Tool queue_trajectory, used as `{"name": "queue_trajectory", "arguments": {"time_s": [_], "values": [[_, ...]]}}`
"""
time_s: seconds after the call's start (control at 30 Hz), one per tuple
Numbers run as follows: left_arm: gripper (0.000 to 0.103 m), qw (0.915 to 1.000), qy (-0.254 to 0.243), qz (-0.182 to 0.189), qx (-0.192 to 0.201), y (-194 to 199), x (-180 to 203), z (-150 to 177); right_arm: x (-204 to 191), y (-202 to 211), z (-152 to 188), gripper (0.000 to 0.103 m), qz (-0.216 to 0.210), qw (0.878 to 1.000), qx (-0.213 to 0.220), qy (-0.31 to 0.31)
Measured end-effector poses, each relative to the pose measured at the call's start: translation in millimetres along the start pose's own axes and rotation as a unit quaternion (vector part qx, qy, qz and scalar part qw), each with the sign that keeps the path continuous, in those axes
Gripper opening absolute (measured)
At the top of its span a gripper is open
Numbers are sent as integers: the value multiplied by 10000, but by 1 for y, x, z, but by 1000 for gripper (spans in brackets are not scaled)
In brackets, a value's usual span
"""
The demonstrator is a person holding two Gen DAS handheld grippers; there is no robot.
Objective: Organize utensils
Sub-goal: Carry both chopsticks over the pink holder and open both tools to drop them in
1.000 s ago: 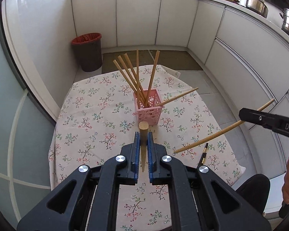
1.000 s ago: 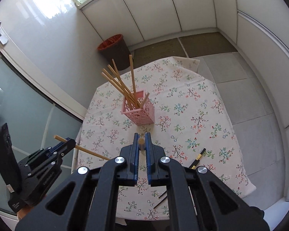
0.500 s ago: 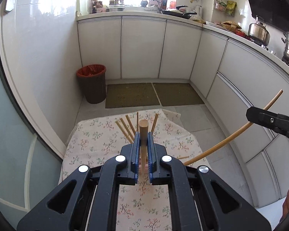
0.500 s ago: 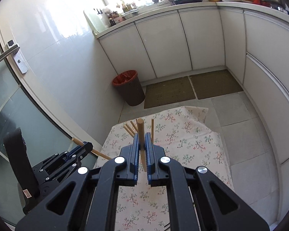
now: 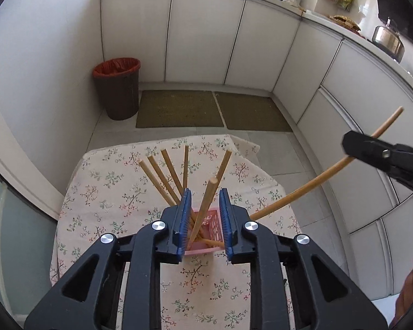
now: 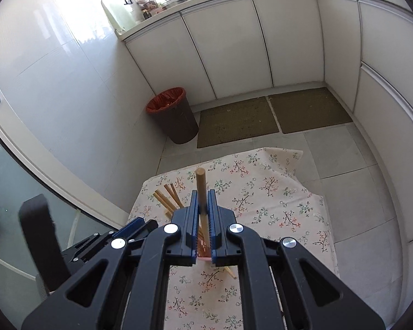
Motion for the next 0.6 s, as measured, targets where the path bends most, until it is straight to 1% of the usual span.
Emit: {"name": "queue_trajectory", "arguments": {"time_s": [0.1, 0.17, 0.2, 0.27, 0.33, 0.43, 0.5, 0.57, 0.6], "values": [[29, 9995, -1, -5, 308, 20, -6, -11, -2, -15, -1, 6, 7, 10000, -45, 28], [37, 9988, 14, -68, 479, 31, -12, -19, -4, -23, 1, 6, 3, 10000, -87, 43], [39, 9985, 18, -102, 532, 33, -15, -22, -5, -27, 2, 6, 14, 9999, -94, 51], [46, 9980, 80, -160, 605, 37, -23, -24, -6, -34, 6, 6, 29, 9999, -114, 68], [48, 9979, 173, -195, 586, 35, -31, -22, -8, -44, 13, 6, 16, 9998, -208, 73], [48, 9983, 235, -266, 452, 24, -41, -16, -12, -59, 24, 7, -2, 9993, -337, 144], [48, 9986, 267, -315, 343, 18, -45, -10, -13, -65, 28, 10, 60, 9993, -322, 185], [48, 9984, 285, -368, 320, 16, -48, -6, -14, -63, 30, 20, 126, 9994, -246, 204], [48, 9984, 296, -374, 312, 17, -49, -5, -14, -60, 28, 22, 159, 9995, -180, 201]]}}
Point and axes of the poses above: each gripper's, at about its wrist camera, not at the fingertips, and y roughly against the way its jaws point, x to its right, z to its underside, the point moved 6 cm from there along -y, roughly the way its jaws point, and after that the axes turned 3 degrees about z, right-handed, at the moved point
